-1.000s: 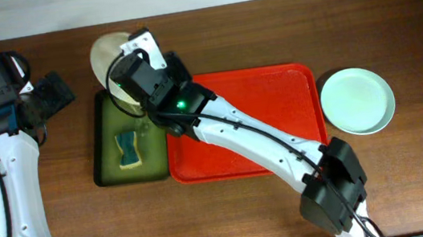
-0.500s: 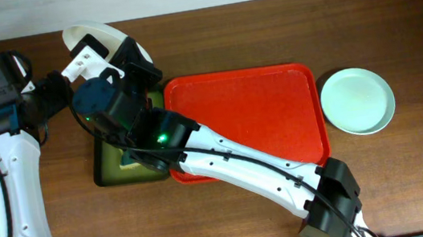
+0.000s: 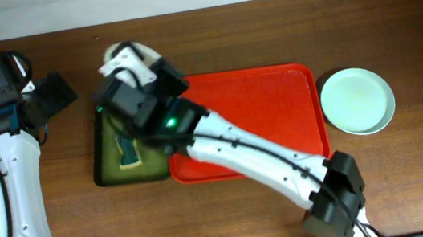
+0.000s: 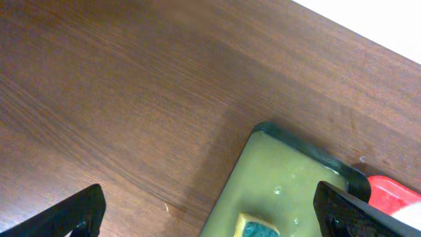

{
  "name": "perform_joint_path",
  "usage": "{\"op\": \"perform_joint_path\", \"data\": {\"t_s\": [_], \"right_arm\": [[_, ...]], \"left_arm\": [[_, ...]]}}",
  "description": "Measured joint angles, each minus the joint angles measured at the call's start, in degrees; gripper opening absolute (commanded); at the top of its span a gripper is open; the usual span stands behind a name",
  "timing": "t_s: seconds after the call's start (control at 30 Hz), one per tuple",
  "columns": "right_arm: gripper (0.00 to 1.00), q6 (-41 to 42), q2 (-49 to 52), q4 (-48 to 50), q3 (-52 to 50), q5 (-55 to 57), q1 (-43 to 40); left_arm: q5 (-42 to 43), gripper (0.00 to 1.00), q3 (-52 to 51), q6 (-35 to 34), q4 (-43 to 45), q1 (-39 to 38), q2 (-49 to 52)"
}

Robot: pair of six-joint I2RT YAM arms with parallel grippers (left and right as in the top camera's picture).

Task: Clean dirty plates on tray and stack at the side
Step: 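Place the white plate on top of the plate stack at right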

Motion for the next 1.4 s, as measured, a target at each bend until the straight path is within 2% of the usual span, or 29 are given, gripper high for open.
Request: {"op": "perform_joint_path", "data": {"t_s": [0.07,0.13,0.3,0.37,0.5,0.6,0.77,0.9,1.07,1.1,1.13,1.17,1.23,1.4], "right_arm": [[0.04,11.87,-0.02,-7.21,0.11,-10.75,-4.74],[0.04,19.32,0.00,-11.37,0.09,-23.91,-10.23],[0.04,25.66,0.09,-19.34,0.09,-49.13,-26.23],[0.04,26.29,0.09,-24.61,0.11,-55.25,-37.05],[0.04,24.94,0.09,-34.80,0.09,-57.22,-52.50],[0.04,21.57,0.09,-43.60,0.11,-53.05,-67.38],[0.04,19.80,0.09,-50.23,0.09,-45.75,-80.70],[0.04,19.74,0.09,-48.68,-1.09,-45.05,-81.13],[0.05,19.12,0.09,-40.00,-12.35,-44.41,-81.13],[0.17,19.02,0.09,-39.36,-13.09,-44.46,-81.13],[0.47,19.26,0.09,-38.71,-13.29,-44.76,-81.13],[0.62,18.88,0.09,-38.49,-13.29,-45.27,-81.13],[0.79,18.84,0.09,-38.51,-13.33,-46.80,-81.13],[0.78,15.43,0.09,-39.34,-13.33,-48.39,-80.74]], "left_arm": [[0.00,0.99,-0.02,-0.02,-0.02,0.00,0.00],[0.00,0.99,-0.02,0.00,-0.09,0.00,0.00],[-0.02,0.99,-0.02,-0.02,-0.09,0.00,0.00],[0.00,0.99,0.00,0.00,-0.09,0.00,0.00],[0.00,1.00,-0.02,-0.02,-0.09,0.00,0.00],[0.00,1.00,-0.02,-0.02,-0.07,0.00,0.00],[0.00,0.99,-0.02,-0.02,-0.09,0.00,0.00],[0.00,0.99,-0.02,-0.02,-0.11,0.00,0.00],[0.00,0.99,-0.02,-0.02,-0.07,0.00,0.00],[0.00,1.00,-0.02,-0.02,-0.07,0.00,0.00],[0.00,0.99,-0.02,0.00,-0.09,0.00,0.00],[0.00,0.99,0.00,-0.02,-0.09,0.00,0.00],[0.00,0.99,-0.02,-0.02,-0.09,0.00,0.00],[0.00,0.99,-0.02,-0.02,-0.09,0.00,0.00]]}}
